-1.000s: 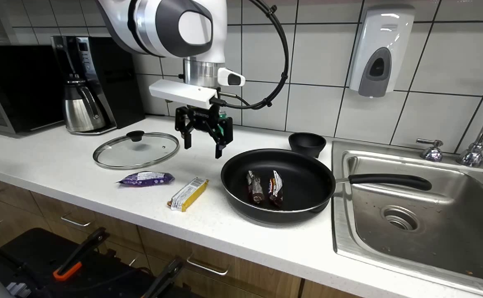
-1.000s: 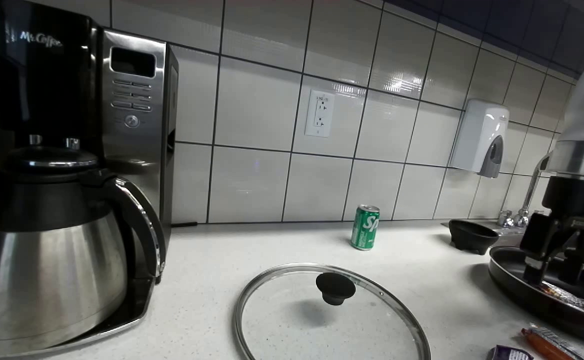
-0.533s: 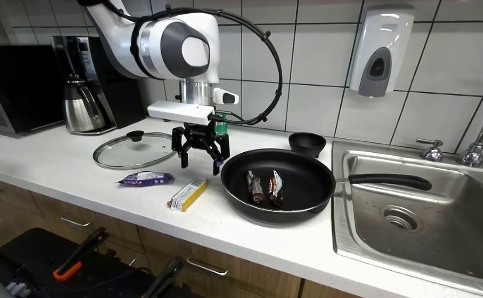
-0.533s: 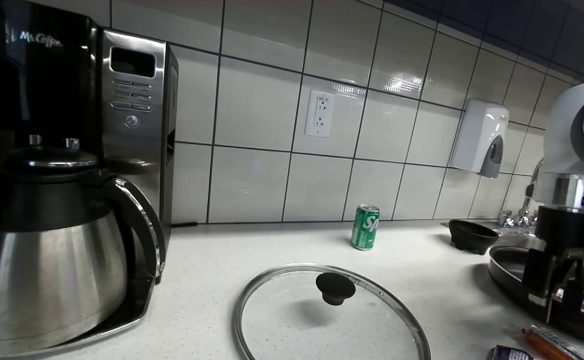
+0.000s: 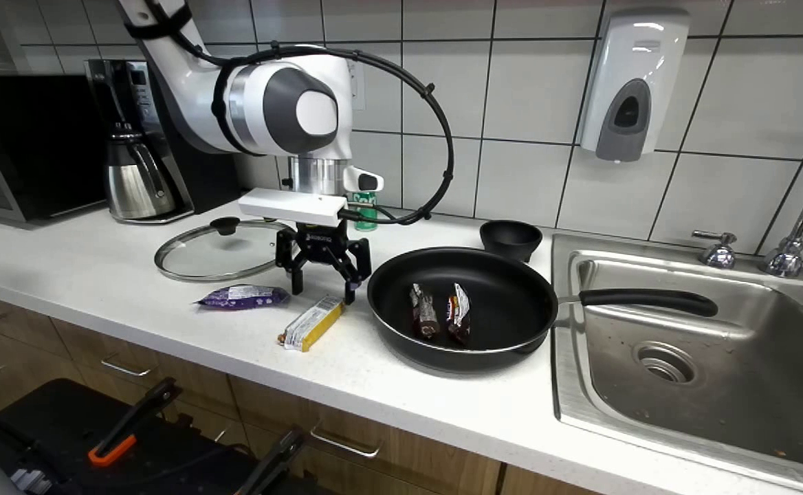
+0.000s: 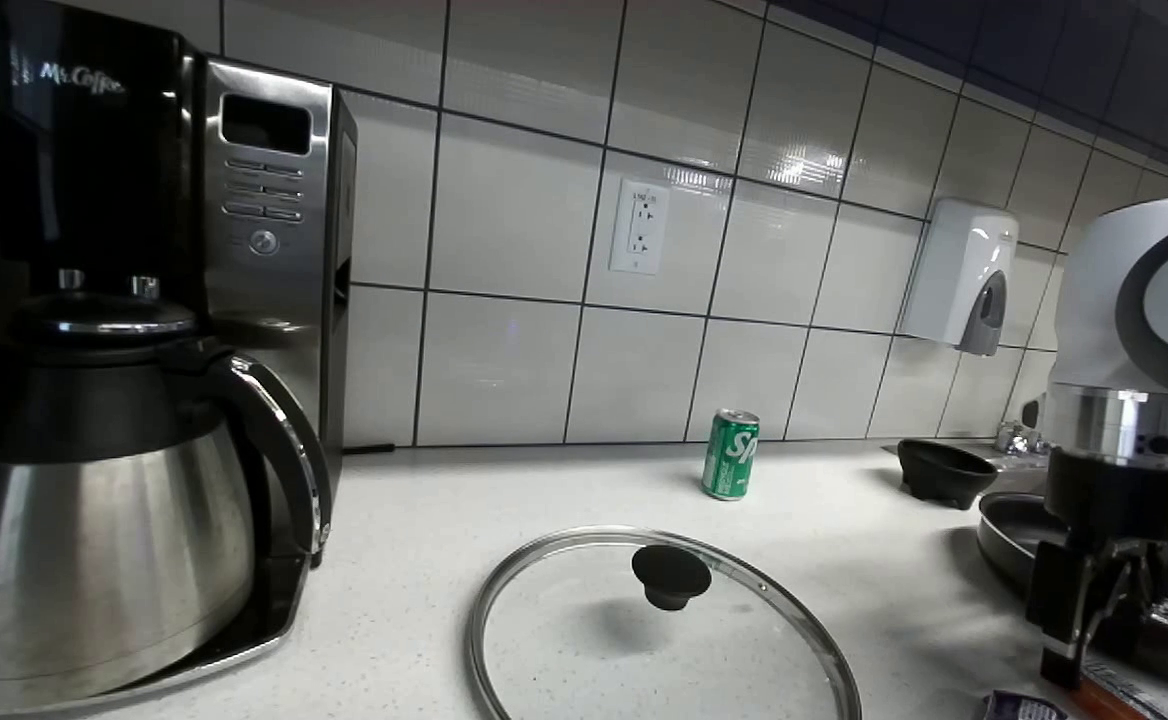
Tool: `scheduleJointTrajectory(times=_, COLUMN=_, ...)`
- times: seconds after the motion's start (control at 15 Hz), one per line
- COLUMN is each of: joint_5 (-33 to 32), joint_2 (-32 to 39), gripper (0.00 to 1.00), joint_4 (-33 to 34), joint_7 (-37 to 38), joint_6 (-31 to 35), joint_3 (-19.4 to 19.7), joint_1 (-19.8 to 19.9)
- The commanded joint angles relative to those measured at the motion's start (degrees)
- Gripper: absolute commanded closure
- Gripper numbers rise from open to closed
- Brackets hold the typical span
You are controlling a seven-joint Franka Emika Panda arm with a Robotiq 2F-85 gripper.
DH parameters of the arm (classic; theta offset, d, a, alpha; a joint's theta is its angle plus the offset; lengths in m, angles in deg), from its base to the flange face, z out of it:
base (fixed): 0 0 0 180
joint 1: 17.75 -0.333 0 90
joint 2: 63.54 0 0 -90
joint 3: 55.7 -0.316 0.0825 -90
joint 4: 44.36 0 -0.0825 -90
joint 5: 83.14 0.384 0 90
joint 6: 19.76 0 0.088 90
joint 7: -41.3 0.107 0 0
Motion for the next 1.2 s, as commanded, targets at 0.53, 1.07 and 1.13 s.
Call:
scheduleJointTrajectory(times=0.53, joint_5=-1.3, joint_2=0.3, gripper=0.0, joint_4=0.1, joint_7=0.2, joint_6=0.1, joint_3=-0.3, joint_1=0.4)
scheduleJointTrajectory(times=1.07, joint_5=-0.2, joint_2=-3.6, gripper=0.0, joint_4=-3.3, joint_7=-0.5, joint_6=0.9, joint_3=-1.1, joint_1=0.2)
scheduleJointTrajectory(times=1.13, joint_5=-0.4, joint_2=-4.1, gripper=0.0, joint_4=-3.9, joint_7=-0.5, joint_6=1.0, joint_3=-1.2, joint_1=0.1)
